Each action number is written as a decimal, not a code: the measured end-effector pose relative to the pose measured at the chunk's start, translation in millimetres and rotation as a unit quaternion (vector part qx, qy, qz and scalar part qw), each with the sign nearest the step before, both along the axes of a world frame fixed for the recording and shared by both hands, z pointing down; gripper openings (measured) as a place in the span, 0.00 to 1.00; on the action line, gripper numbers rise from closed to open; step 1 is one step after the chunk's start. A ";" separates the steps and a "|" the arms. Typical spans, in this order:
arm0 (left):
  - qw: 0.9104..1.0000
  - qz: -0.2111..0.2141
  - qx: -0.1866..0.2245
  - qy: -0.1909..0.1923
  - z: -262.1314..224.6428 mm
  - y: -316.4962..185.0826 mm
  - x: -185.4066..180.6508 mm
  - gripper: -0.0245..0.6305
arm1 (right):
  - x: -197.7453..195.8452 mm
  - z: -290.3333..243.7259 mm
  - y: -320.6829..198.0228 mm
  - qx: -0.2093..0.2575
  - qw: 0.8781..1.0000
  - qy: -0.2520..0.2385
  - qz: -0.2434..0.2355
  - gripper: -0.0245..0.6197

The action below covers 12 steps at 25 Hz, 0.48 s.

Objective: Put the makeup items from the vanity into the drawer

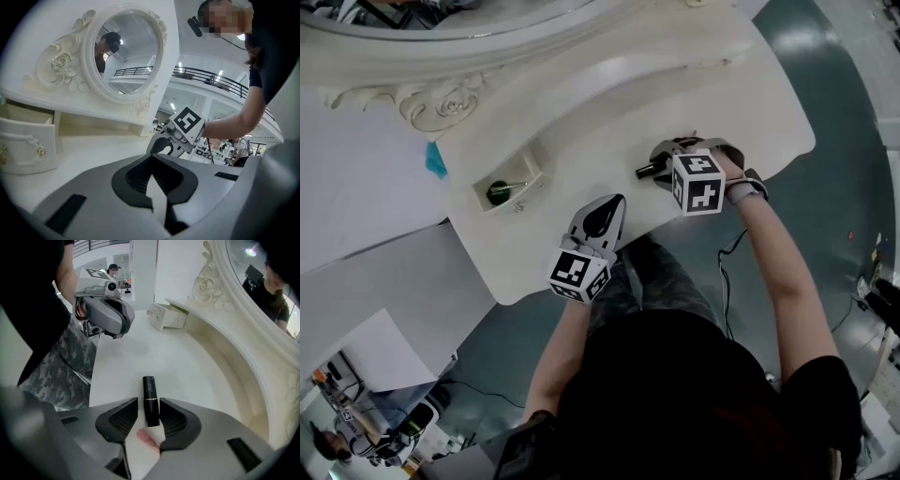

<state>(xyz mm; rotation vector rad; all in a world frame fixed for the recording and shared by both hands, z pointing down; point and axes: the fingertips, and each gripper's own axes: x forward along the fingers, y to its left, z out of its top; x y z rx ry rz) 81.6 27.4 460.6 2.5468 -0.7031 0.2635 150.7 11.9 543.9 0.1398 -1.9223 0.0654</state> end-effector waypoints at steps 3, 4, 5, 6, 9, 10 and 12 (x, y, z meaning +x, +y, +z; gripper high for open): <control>1.000 -0.005 -0.001 0.001 -0.2 -1.1 -3.8 0.06 | 0.0 0.3 4.4 -0.020 1.000 -0.007 0.012 0.23; 1.000 -0.007 -0.001 0.001 -0.7 -1.8 -4.9 0.06 | 0.4 -0.1 4.8 -0.023 1.000 -0.010 0.018 0.21; 1.000 -0.009 0.000 0.002 -1.4 -2.6 -6.0 0.06 | 0.9 -0.7 4.8 -0.025 0.999 -0.013 0.024 0.21; 1.000 -0.011 0.001 0.002 -2.2 -3.4 -7.3 0.06 | 1.3 -1.3 4.9 -0.025 0.999 -0.016 0.029 0.21; 1.000 -0.017 0.002 0.003 -3.2 -6.2 -13.2 0.06 | -1.5 -4.3 5.1 -0.024 0.999 -0.026 0.040 0.20; 1.000 -0.019 0.002 0.003 -2.8 -7.6 -15.8 0.06 | -4.4 -6.1 4.7 -0.022 0.998 -0.030 0.042 0.20; 1.000 -0.026 0.002 0.002 -1.7 -10.8 -21.8 0.06 | -12.3 -11.0 2.9 -0.018 0.998 -0.040 0.043 0.20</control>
